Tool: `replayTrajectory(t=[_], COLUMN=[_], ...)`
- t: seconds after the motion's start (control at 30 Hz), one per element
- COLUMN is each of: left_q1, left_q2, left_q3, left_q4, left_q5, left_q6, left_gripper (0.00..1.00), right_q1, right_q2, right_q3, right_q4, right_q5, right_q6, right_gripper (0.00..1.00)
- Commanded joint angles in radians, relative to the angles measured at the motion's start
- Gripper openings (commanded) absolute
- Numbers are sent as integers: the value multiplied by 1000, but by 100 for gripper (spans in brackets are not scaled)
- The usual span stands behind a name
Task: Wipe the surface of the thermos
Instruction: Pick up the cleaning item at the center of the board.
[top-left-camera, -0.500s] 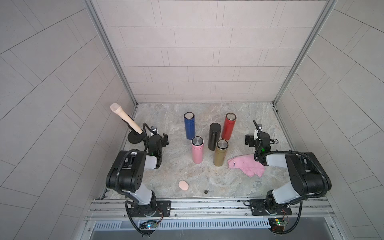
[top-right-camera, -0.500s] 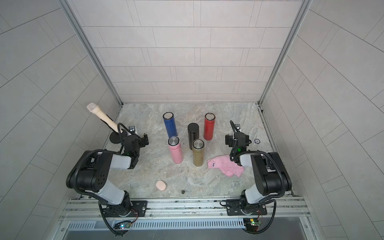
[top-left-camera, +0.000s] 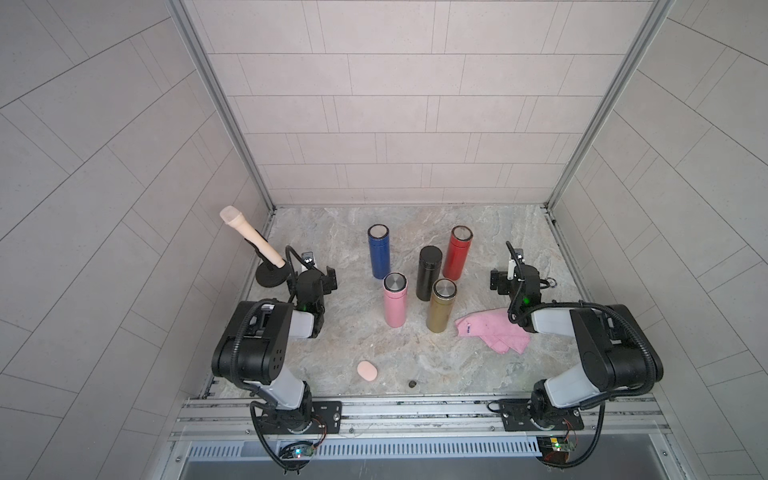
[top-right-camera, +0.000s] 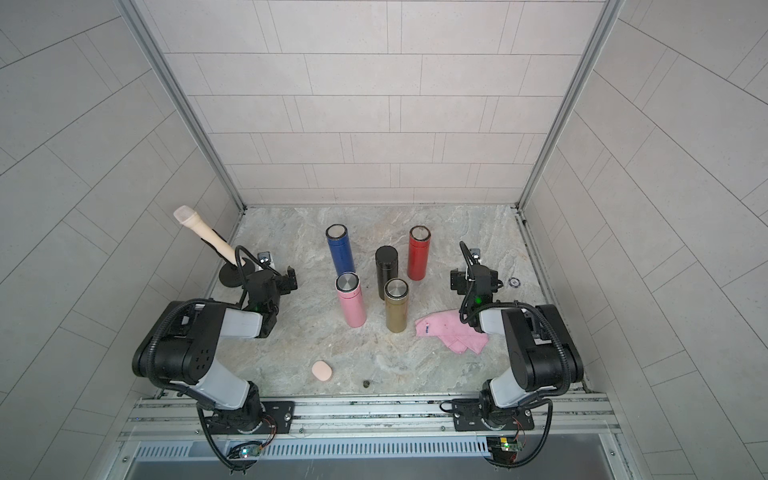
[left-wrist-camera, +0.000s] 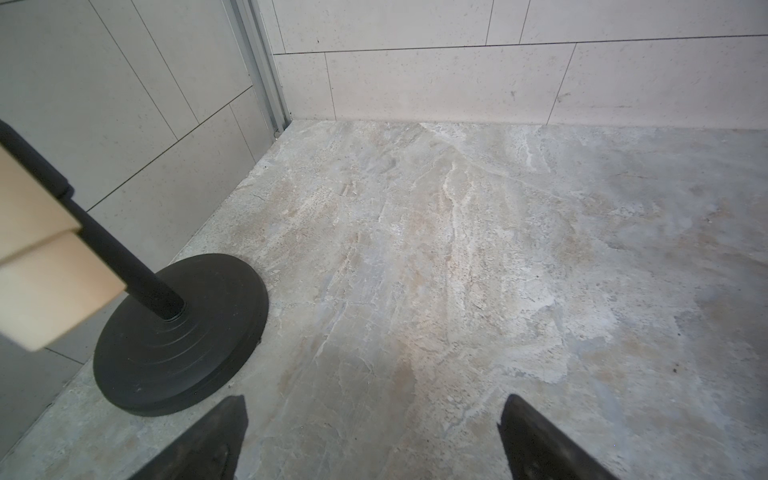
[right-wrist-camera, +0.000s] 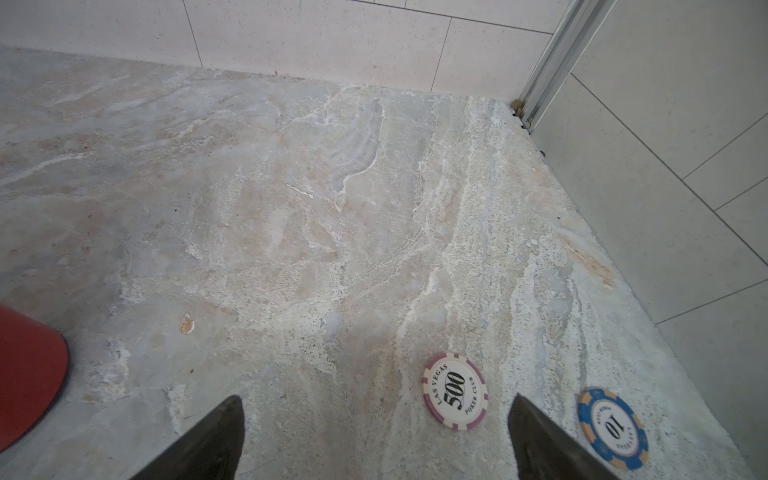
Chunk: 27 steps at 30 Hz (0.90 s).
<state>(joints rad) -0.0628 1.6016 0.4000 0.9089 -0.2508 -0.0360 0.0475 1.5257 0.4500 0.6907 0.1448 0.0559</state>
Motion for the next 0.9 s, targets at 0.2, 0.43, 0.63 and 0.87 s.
replayTrajectory(t=[0.2, 0.43, 0.63, 0.87], left_q1=[4, -118, -261, -293], left_q2=[-12, -292, -487, -633], left_q3=[-5, -17, 290, 481], left_q4=[25, -140, -900, -1477], left_q5=[0, -307, -508, -316], left_q6=[12, 44, -301, -545], left_gripper=[100, 100, 100, 99], right_q1=[-10, -5, 77, 99], right_q2=[-16, -228, -300, -523], right_q3=[-5, 260, 537, 506], right_q4=[7, -590, -1254, -1546], right_q5=[-7, 120, 138, -3], right_q6=[-5, 191, 396, 485], right_gripper=[100, 100, 100, 100])
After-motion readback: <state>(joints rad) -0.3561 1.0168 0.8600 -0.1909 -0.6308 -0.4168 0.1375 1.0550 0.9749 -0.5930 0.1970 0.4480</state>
